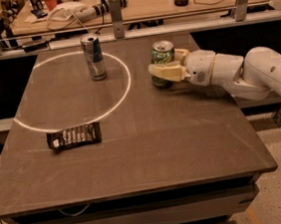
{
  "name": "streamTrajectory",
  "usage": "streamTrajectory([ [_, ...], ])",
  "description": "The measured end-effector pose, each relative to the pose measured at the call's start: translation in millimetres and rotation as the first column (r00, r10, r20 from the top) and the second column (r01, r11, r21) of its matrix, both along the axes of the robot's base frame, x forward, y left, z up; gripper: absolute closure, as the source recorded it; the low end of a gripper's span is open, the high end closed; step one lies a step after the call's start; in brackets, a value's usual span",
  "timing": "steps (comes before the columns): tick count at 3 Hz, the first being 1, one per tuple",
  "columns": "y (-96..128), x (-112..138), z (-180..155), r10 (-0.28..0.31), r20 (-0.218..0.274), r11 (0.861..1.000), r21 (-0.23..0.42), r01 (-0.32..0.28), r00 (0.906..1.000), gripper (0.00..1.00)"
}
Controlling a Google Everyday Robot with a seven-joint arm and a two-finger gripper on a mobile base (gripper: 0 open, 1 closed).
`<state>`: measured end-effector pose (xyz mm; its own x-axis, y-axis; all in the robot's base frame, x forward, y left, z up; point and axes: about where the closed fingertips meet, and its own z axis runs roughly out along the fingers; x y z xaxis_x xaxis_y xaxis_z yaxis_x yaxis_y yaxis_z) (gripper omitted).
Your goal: Knock green can over
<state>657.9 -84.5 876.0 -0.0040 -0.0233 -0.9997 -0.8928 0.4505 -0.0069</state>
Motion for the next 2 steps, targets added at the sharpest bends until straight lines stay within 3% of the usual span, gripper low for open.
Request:
streamTrajectory([
  [1,-2.7,2.3,12.6,-0.001,0.032,0.998,-0.060,0.002,0.9995,0.88],
  [2,3.0,1.3,53.1,0.045,0.067,0.977,-0.212,-0.030,0.9968,1.00],
])
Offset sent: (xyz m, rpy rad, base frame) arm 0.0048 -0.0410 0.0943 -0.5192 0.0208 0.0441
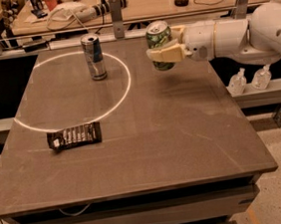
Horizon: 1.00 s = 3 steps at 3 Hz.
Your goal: Knock green can over
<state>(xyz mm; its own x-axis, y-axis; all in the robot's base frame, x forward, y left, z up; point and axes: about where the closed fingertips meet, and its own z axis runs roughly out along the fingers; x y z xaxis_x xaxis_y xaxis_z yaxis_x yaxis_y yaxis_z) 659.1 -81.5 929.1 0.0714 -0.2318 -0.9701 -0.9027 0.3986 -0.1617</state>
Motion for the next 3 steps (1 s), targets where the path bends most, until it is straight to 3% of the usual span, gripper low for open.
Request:
streamTrajectory([
  [1,2.7,-2.7,31.1,0.032,-0.041,0.977,-0.211,-0.040,0.9986,1.00],
  [2,-19.6,2.8,32.4,0.000,-0.121,0.910,-0.411,-0.050,0.9926,1.00],
  [3,-44.5,-3.4,10.5,-0.026,-0.215,0.800,-0.591,-0.109,0.9763,1.00],
])
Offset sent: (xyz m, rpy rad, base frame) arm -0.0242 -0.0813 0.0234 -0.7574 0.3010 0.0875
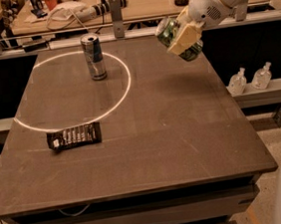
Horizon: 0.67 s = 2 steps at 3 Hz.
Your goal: Knock green can over
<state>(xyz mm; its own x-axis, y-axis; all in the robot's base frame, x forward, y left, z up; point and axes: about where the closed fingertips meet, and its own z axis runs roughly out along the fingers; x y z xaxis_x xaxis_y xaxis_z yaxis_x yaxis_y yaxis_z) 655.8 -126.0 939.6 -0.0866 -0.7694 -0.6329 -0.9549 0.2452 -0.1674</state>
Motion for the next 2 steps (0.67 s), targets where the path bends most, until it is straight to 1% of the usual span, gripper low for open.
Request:
streamTrajectory([
  [1,-13.7,-19.3,-21.2,0.048,-0.080,0.980,-0.187,-0.062,0.9956,1.00],
  [2,-15.3,-33.9,-40.1,0.113,-0.125,0.924,-0.351,-0.151,0.9857,1.00],
])
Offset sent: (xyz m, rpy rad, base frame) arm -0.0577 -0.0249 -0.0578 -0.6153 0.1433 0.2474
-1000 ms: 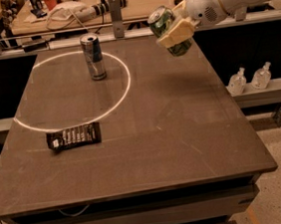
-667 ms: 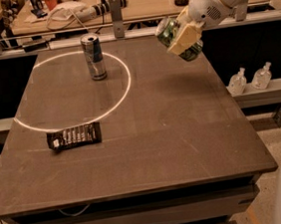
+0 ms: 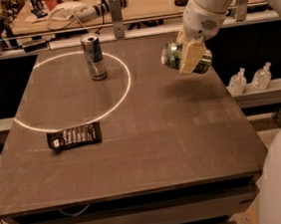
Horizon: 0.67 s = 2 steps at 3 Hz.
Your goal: Knock green can over
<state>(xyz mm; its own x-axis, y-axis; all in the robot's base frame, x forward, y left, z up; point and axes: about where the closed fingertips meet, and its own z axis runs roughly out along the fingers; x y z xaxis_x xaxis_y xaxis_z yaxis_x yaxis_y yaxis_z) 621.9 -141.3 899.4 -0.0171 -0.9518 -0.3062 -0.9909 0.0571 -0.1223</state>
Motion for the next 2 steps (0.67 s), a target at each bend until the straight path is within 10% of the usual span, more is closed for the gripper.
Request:
streamTrajectory([
  [2,12.2,-28.6,-28.5,0.125,0.095,0.979,-0.174,-0.107,0.9876,1.00],
])
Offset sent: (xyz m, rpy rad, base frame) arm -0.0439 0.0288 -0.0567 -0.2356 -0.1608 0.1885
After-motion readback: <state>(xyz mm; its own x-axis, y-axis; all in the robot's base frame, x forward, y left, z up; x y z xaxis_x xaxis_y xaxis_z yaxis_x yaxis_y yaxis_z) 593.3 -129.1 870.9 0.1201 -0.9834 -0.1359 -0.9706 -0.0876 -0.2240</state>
